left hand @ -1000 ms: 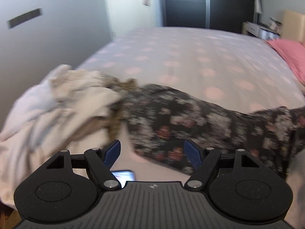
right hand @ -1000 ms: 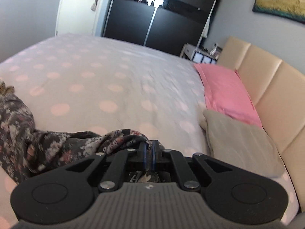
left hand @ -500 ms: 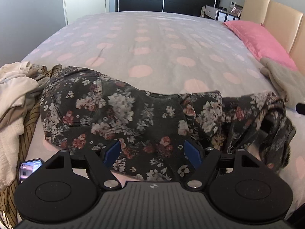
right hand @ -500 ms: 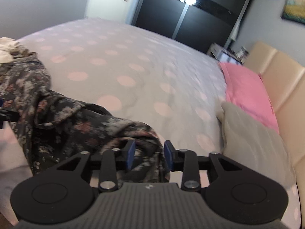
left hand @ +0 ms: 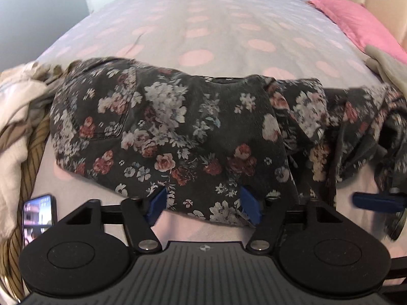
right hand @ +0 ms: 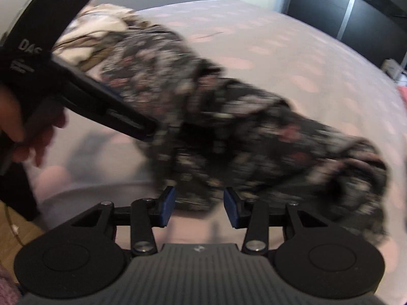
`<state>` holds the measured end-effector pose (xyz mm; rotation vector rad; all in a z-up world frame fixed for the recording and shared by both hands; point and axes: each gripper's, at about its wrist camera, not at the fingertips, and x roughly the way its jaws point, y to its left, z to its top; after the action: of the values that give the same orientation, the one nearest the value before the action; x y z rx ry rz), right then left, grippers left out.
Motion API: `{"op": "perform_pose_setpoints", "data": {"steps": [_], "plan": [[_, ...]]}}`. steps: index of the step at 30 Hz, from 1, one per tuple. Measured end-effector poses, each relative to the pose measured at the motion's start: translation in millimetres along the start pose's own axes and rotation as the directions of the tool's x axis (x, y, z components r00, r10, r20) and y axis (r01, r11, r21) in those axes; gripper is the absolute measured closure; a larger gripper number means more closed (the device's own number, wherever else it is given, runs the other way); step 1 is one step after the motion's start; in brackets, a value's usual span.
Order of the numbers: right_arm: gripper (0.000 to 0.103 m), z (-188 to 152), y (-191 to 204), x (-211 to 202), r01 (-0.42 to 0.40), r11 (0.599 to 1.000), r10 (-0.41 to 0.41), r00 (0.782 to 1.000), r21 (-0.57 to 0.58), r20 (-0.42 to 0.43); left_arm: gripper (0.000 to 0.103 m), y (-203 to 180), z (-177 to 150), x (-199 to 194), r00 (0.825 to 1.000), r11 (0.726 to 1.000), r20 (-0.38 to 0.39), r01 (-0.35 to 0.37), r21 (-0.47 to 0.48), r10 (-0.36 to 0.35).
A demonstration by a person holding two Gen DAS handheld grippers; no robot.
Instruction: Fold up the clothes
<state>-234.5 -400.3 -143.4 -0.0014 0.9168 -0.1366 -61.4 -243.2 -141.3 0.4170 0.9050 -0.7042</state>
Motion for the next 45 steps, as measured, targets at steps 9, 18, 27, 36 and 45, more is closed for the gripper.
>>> {"op": "perform_pose_setpoints", "data": {"steps": [9, 18, 27, 36, 45], "plan": [[0.060, 1, 19, 32, -0.030, 0.998, 0.028, 0.999, -0.058, -0.033, 0.061, 13, -12, 16, 1.000, 0.999, 0.014, -0.007, -0.046, 0.008], [0.096, 1, 31, 46, -0.003, 0.991, -0.001, 0.999, -0.134, -0.034, 0.075, 14, -10, 16, 0.999, 0.999, 0.010, -0.045, -0.022, 0.045], [0.101, 25, 10, -23, 0.200, 0.979, -0.187, 0.960, -0.043, 0.211, 0.075, 13, 2, -21, 0.986, 0.995, 0.133, -0.104, 0.012, 0.101], [0.101, 50, -10, -142, 0.344, 0.936, -0.337, 0.806, 0.077, 0.486, 0.075, 6, -4, -54, 0.969, 0.983, 0.209, -0.153, 0.104, 0.129], [0.101, 95, -94, -150, 0.452, 0.860, -0.511, 0.762, 0.237, 0.398, 0.074, -13, -3, -75, 0.962, 0.972, 0.262, -0.132, 0.192, 0.078]]}}
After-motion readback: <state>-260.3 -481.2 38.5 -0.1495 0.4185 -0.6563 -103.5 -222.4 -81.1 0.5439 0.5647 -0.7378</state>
